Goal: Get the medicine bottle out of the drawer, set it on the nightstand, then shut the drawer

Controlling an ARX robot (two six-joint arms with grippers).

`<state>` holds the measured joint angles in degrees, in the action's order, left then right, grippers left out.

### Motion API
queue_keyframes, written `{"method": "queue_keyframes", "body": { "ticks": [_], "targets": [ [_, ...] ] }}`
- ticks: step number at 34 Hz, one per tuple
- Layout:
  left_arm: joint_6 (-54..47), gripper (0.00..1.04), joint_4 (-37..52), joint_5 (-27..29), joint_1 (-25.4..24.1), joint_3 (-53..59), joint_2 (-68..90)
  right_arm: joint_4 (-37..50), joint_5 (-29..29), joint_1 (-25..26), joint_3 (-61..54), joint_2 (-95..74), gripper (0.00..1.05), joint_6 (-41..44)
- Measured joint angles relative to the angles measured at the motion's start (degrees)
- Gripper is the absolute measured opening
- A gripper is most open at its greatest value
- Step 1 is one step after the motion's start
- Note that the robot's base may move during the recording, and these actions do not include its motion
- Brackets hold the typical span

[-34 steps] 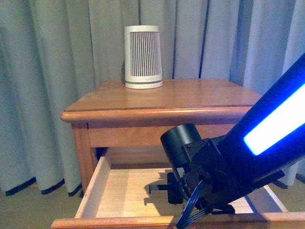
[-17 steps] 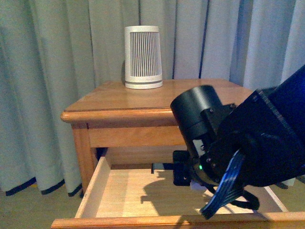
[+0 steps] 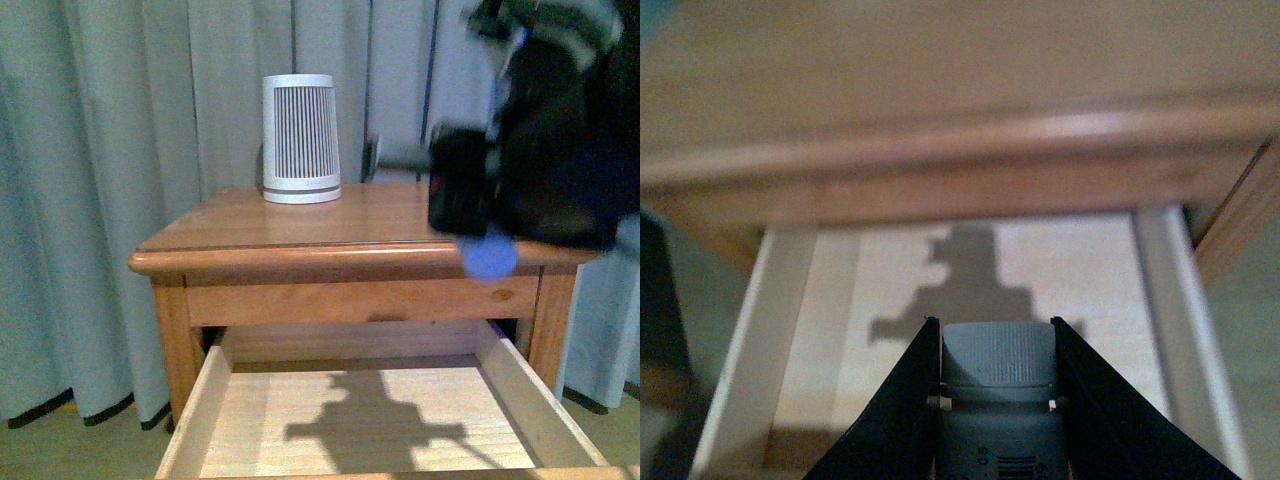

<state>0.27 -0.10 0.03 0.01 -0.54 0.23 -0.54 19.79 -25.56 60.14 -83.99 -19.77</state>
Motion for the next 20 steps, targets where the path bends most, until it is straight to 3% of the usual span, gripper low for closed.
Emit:
{"method": "queue_keyframes", "body": {
  "ticks": [5,11,20],
  "targets": [
    [0.0,0.98,0.0,0.0,0.0,0.0,0.0,0.8,2.6,4.8,9.0,-1.8,0.29,6.1],
    [0.0,0.98,0.0,0.0,0.0,0.0,0.0,-5.2,3.9,11.0,30.1,-18.1,0.29,11.5],
    [0.0,0.98,0.0,0.0,0.0,0.0,0.0,-15.8,6.1,13.5,53.6,-40.5,0.29,11.3]
  ]
}}
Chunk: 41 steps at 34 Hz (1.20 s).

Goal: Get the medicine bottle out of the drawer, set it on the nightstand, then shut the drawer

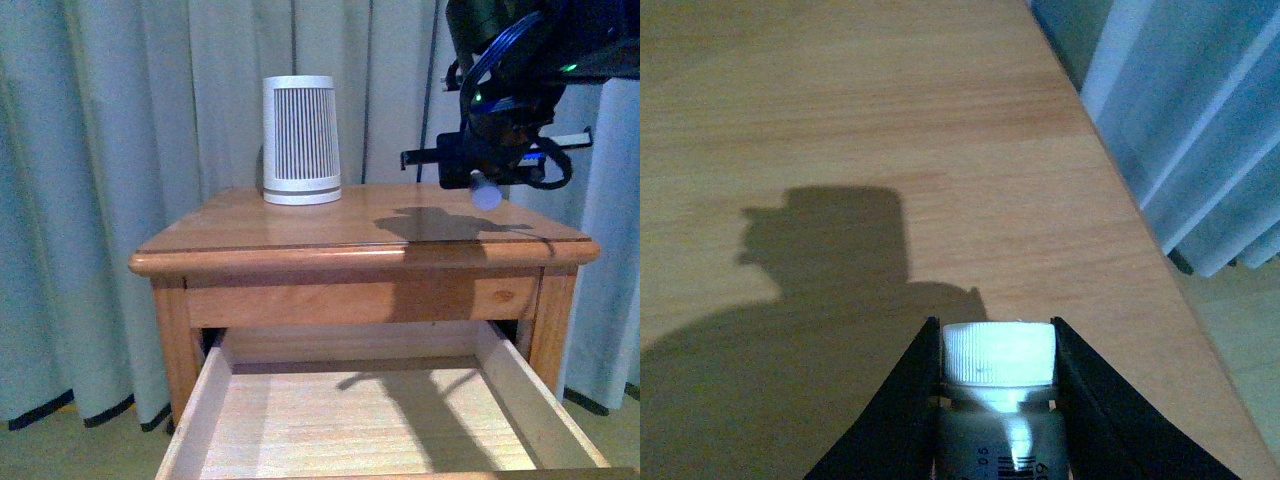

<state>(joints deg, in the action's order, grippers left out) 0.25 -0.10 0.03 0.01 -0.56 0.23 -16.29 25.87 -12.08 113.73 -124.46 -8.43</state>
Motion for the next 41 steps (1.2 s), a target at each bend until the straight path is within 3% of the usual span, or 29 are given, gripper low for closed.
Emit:
{"method": "queue_keyframes", "body": {
  "ticks": [6,13,20,22,32,37,41],
  "targets": [
    [0.0,0.98,0.0,0.0,0.0,0.0,0.0,1.4,0.7,-0.1,4.9,-4.9,0.29,0.3],
    [0.0,0.98,0.0,0.0,0.0,0.0,0.0,5.0,0.5,-0.2,4.6,-4.9,0.56,1.4],
    [0.0,0.98,0.0,0.0,0.0,0.0,0.0,12.5,1.6,-0.1,-2.4,0.0,0.89,2.2],
    [0.0,0.98,0.0,0.0,0.0,0.0,0.0,17.0,2.3,0.0,-8.0,5.0,0.99,2.2],
    [0.0,0.98,0.0,0.0,0.0,0.0,0.0,28.9,4.5,2.1,-38.6,37.4,0.98,-0.5],
    [0.0,0.98,0.0,0.0,0.0,0.0,0.0,25.6,4.0,4.3,-63.2,59.8,0.98,-4.5],
    [0.0,0.98,0.0,0.0,0.0,0.0,0.0,18.3,2.0,1.6,-79.8,74.2,0.98,-7.1]
  ]
}}
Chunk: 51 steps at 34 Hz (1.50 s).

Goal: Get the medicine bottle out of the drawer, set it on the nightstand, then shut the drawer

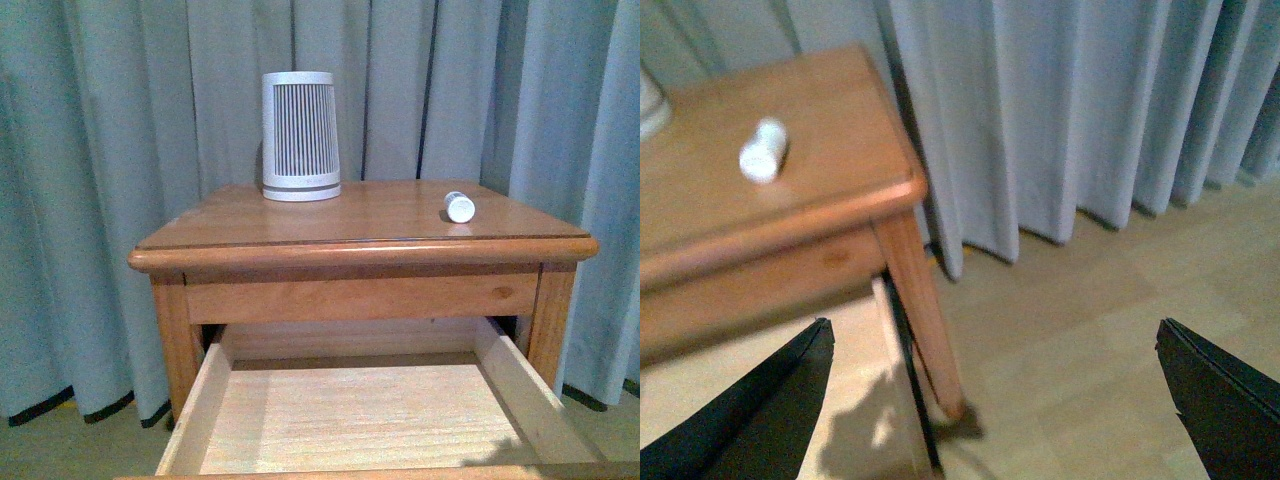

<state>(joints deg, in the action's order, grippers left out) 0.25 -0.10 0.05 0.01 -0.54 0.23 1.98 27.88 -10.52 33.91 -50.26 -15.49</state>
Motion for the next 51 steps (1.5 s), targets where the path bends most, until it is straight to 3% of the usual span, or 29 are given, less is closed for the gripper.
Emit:
{"method": "queue_keyframes", "body": {
  "ticks": [5,8,19,24,32,43,51],
  "targets": [
    [0.0,0.98,0.0,0.0,0.0,0.0,0.0,-7.0,0.0,-8.8,-13.0,9.2,0.98,-5.6],
    [0.0,0.98,0.0,0.0,0.0,0.0,0.0,-5.1,-0.8,-11.3,-17.6,6.6,0.98,-8.9],
    [0.0,0.98,0.0,0.0,0.0,0.0,0.0,26.5,-3.7,-10.9,-21.5,-24.9,0.98,-11.6],
    [0.0,0.98,0.0,0.0,0.0,0.0,0.0,38.6,-4.1,-9.7,-16.7,-38.5,0.98,-8.6],
    [0.0,0.98,0.0,0.0,0.0,0.0,0.0,47.5,-4.5,-7.2,-5.4,-55.4,0.98,-2.3],
    [0.0,0.98,0.0,0.0,0.0,0.0,0.0,42.4,-6.0,-0.4,20.2,-70.2,0.98,7.1],
    [0.0,0.98,0.0,0.0,0.0,0.0,0.0,37.0,-6.3,1.0,28.6,-74.5,0.98,9.2]
  ]
}}
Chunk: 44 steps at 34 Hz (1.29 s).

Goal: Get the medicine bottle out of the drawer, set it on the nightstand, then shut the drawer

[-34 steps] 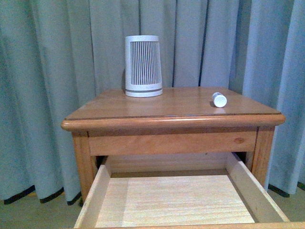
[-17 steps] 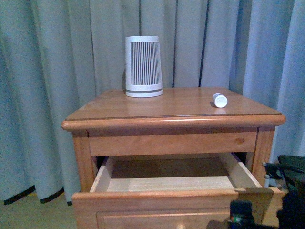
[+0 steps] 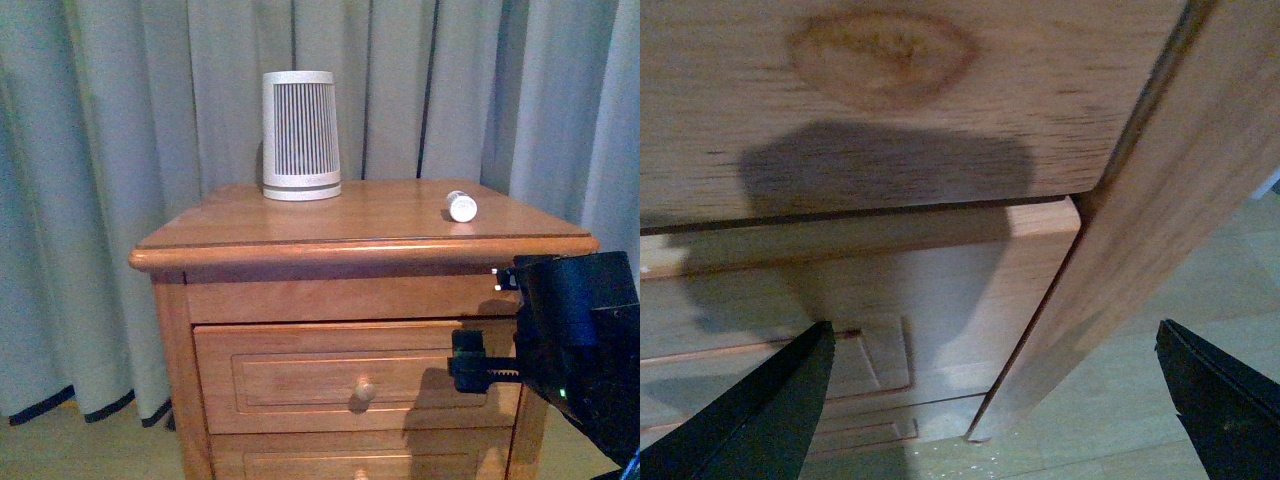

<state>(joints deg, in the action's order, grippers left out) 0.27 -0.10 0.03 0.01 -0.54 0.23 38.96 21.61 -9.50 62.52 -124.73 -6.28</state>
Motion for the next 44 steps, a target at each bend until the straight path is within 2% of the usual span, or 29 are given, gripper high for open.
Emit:
{"method": "queue_keyframes", "body": {
  "ticks": [8,14,20,25,30,35,41,44],
  "targets": [
    [0.0,0.98,0.0,0.0,0.0,0.0,0.0,-0.4,-0.2,0.0,0.3,-0.3,0.98,0.0],
    [0.0,0.98,0.0,0.0,0.0,0.0,0.0,-0.5,0.3,0.0,-8.8,8.5,0.98,-3.7],
    [0.0,0.98,0.0,0.0,0.0,0.0,0.0,-5.6,5.0,3.6,-24.5,29.4,0.98,-6.4],
    [0.0,0.98,0.0,0.0,0.0,0.0,0.0,-5.6,7.9,7.9,-33.7,44.6,0.98,-5.4],
    [0.0,0.98,0.0,0.0,0.0,0.0,0.0,-7.5,10.4,8.7,-41.2,60.7,0.98,-2.7],
    [0.0,0.98,0.0,0.0,0.0,0.0,0.0,-11.8,16.5,4.0,-49.7,84.7,0.98,4.4],
    [0.0,0.98,0.0,0.0,0.0,0.0,0.0,-19.4,19.2,-2.2,-55.0,104.1,0.98,9.2],
    [0.0,0.98,0.0,0.0,0.0,0.0,0.0,-22.6,19.3,-3.7,-57.4,110.4,0.98,10.1]
  ]
}}
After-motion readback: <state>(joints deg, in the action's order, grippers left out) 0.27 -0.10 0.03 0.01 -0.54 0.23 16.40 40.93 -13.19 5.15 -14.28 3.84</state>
